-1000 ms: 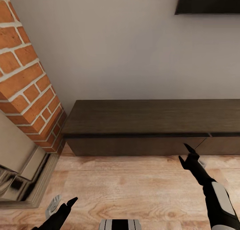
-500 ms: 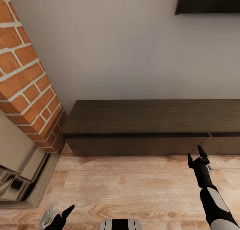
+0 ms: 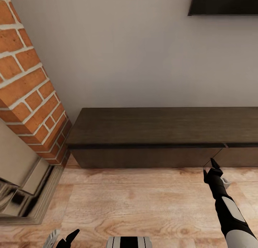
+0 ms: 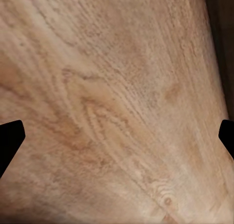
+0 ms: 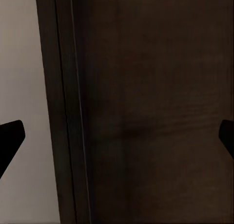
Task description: Place each of the two pumpkins and all three candles from the living room inside a cabinet in the living room (use any cabinet), then make sure every cabinet is closed, and position the cauldron so it is next to a table in the living room.
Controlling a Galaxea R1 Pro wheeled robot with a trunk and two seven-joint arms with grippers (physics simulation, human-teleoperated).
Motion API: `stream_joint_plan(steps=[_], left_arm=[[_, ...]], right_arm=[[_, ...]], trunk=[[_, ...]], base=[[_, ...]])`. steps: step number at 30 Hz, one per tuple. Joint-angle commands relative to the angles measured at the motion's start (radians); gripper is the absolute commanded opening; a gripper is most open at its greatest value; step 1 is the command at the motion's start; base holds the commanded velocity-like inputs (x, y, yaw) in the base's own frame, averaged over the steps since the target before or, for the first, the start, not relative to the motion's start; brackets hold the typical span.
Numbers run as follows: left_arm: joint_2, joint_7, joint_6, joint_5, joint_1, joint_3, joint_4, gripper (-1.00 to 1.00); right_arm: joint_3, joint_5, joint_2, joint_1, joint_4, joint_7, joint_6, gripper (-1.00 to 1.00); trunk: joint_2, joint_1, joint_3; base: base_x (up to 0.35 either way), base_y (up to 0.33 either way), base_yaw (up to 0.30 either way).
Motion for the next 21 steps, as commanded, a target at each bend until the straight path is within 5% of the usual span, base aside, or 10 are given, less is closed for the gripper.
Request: stream_joint_plan(steps=[1,9,13,21], left_arm=[[0.0,-0.001,0.006,0.004,0.0,0.002,-0.001,1.0],[0.001,-0.004,0.006,0.006,0.0,-0.003,-0.019,1.0],[0.001,-0.013,0.007,0.005,0.0,-0.009,-0.054,1.0],[-0.001,-0.016,0.007,-0.053,0.0,-0.024,-0.064,1.0]], right_arm=[[-0.003,-0.01,0.0,-0.001,0.0,-0.004,0.009,1.0],[-0.004,-0.008,0.0,-0.001,-0.023,-0.025,0.005,1.0],[0.0,-0.008,0.008,0.007,-0.113,-0.023,0.003,1.0],[0.0,-0.009,0.01,0.01,-0.133,-0.018,0.005,1.0]], trunk=[[0.0,0.0,-0.001],[0.0,0.0,-0.001],[0.0,0.0,-0.001],[0.0,0.0,-0.001]], base=[[0.0,0.0,0.0],[0.0,0.0,0.0],[0.0,0.0,0.0],[0.0,0.0,0.0]])
